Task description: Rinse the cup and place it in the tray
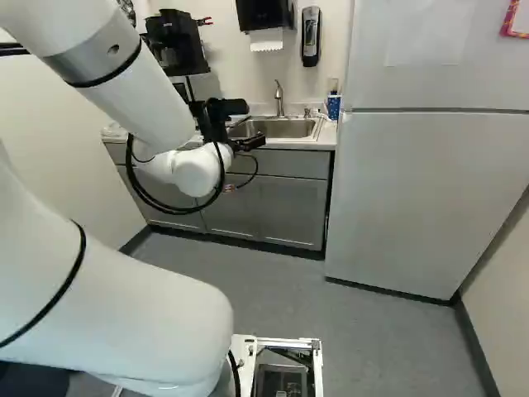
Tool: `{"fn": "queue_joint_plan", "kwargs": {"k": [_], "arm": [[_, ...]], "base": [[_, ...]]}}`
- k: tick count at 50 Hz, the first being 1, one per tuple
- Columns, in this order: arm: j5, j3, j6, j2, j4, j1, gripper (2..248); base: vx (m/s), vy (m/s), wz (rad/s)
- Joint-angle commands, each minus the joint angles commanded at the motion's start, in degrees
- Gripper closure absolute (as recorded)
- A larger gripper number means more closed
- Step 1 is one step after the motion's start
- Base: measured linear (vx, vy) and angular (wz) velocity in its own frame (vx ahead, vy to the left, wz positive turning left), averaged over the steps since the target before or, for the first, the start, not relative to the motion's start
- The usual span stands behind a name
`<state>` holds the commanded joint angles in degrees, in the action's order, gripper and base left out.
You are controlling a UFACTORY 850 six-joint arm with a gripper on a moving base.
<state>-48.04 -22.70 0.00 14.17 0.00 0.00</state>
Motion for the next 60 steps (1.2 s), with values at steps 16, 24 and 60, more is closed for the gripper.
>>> {"fn": "queue_joint_plan", "kwargs": {"k": [16,24,60], "arm": [[2.23,-2.58,0.00,-0.58,0.00,0.00,3],[3.44,-3.88,0.00,-0.90,0.00,0.00,3],[9.13,-9.22,0.00,-1.80,0.00,0.00,3]], "base": [[0.000,0.000,0.000],[0.000,0.000,0.000],[0.000,0.000,0.000]]}}
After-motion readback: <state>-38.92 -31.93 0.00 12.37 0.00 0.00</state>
